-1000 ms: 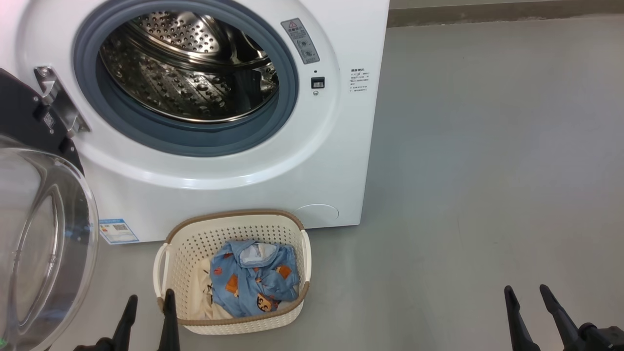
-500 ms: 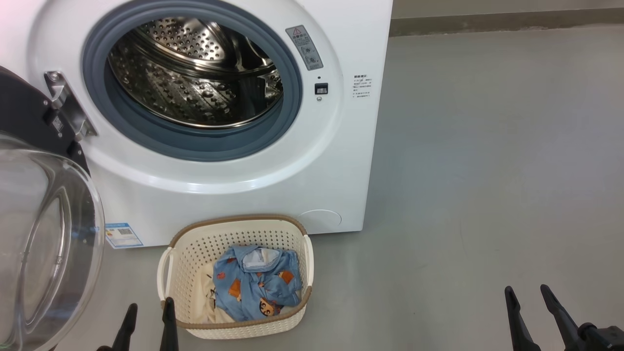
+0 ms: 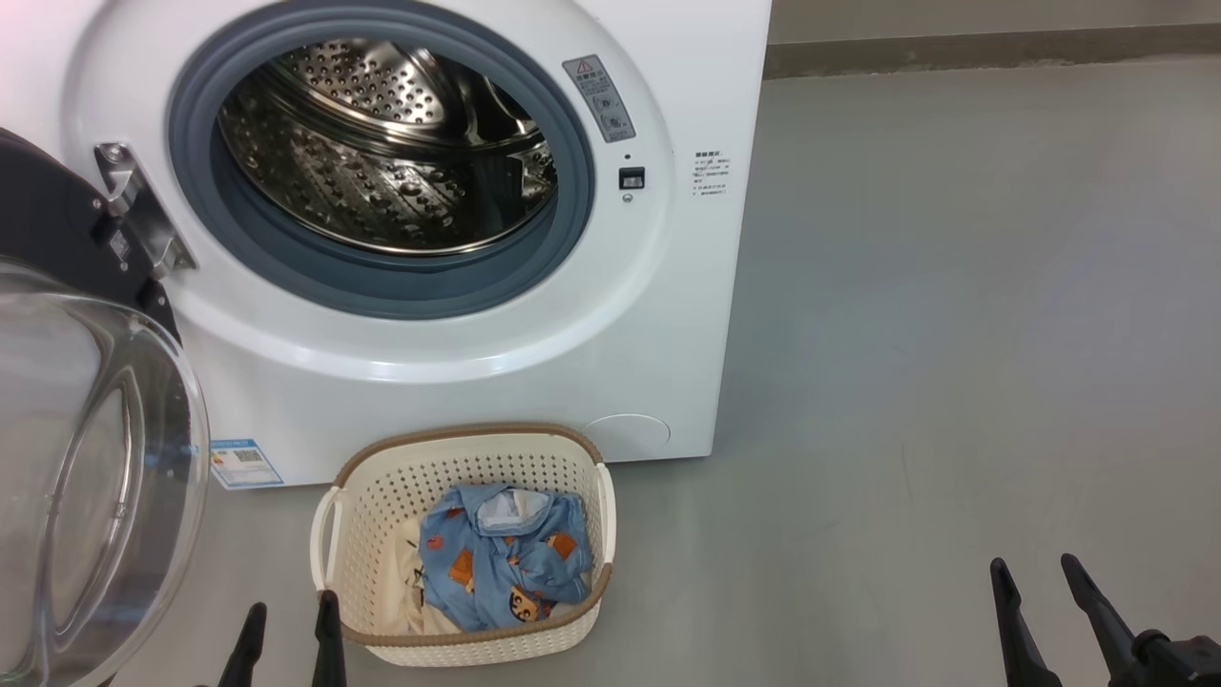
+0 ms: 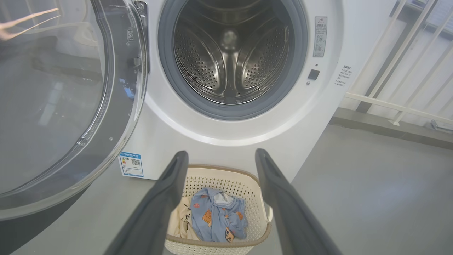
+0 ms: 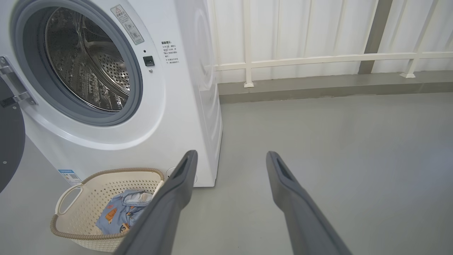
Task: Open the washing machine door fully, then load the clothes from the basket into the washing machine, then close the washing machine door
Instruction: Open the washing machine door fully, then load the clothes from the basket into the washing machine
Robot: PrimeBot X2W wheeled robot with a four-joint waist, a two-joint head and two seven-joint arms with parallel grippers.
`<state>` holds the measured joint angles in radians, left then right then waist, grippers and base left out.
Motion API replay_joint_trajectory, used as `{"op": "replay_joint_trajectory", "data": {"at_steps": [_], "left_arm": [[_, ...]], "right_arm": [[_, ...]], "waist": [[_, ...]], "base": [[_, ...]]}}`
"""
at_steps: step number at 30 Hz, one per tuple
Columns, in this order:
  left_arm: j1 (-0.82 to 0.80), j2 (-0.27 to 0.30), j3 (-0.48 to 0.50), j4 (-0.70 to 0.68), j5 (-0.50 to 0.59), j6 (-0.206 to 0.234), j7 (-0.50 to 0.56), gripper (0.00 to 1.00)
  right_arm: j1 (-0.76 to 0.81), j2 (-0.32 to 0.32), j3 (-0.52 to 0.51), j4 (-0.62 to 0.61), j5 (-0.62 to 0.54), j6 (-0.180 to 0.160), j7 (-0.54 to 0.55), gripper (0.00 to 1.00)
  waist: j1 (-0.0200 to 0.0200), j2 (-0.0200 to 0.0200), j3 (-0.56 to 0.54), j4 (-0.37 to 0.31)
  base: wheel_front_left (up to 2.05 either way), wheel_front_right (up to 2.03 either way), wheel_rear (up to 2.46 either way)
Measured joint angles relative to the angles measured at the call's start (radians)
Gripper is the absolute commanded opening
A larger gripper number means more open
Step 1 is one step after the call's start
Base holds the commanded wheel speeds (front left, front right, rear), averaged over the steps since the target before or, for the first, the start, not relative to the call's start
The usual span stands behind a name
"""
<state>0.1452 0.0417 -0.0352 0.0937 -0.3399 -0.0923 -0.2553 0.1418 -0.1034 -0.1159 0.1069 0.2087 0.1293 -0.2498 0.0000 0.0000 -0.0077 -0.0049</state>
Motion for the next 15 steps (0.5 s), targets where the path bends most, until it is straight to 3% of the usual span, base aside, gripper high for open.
{"op": "replay_joint_trajectory", "data": {"at_steps": [15], "left_arm": [[0.0,0.0,0.001,0.005,-0.006,0.001,0.0,1.0]], "right_arm": [[0.0,0.0,-0.002,-0.009,-0.014,0.0,0.0,1.0]], "waist": [[0.0,0.0,0.004,0.005]], "base": [[0.0,0.0,0.0]]}}
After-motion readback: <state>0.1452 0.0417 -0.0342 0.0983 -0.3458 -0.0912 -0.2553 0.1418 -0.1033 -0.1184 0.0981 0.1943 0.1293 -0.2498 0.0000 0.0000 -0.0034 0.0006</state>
